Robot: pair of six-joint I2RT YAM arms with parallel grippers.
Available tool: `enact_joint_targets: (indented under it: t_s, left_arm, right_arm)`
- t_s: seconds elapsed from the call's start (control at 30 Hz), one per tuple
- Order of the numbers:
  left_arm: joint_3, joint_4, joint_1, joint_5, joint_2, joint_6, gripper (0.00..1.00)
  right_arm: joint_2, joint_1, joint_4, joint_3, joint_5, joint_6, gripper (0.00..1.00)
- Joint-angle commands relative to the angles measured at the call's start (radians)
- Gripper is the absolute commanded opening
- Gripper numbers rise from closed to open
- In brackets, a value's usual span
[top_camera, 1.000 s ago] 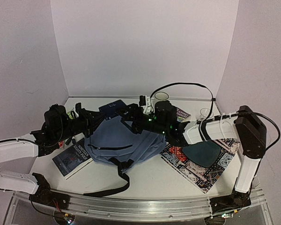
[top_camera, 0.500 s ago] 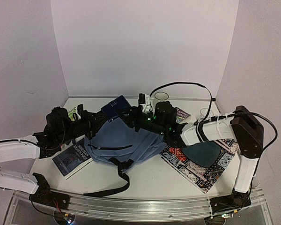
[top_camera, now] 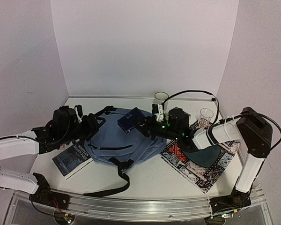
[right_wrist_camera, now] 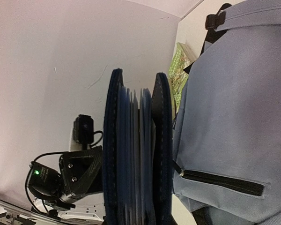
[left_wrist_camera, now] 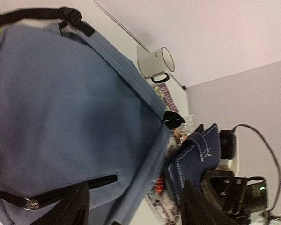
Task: Pack the student bag
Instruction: Pass from the left arm to the right, then open the pocket on the back of the student bag.
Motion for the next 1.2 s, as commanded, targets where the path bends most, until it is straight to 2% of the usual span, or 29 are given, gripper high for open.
enact_joint_targets:
  t_s: [0.0, 0.27, 0.47, 0.67, 0.83, 1.17]
  left_arm:
    - [0.213, -0.366, 0.006, -0.083, 0.081, 0.361, 0.73]
    - [0.45, -0.643, 0.004, -0.088, 0.311, 0.723, 0.82]
    - [0.542, -0.707, 0.004, -0.065, 0.436, 0.931, 0.88]
    - [0.567, -0.748, 0.004, -0.086, 0.525, 1.115, 0.9]
    - [0.564, -0.751, -0.006, -0.07, 0.582, 1.188, 0.9]
    - [0.606, -0.762, -0.044, -0.154, 0.714, 1.193, 0.9]
  right_arm:
    - [-0.144, -0.02, 0.043, -0.054, -0.064, -0.043, 0.0]
    - [-0.27, -0.026, -0.068, -0.142, -0.071, -0.075, 0.0]
    - [-0.361, -0.026, -0.325, -0.093, -0.046, -0.185, 0.0]
    - [-0.463, -0.027, -0.434, -0.15, 0.056, -0.226, 0.0]
    - [-0.478, -0.025, -0.446, -0.171, 0.084, -0.221, 0.0]
    - [-0.449, -0.024, -0.435, -0.148, 0.109, -0.231, 0.0]
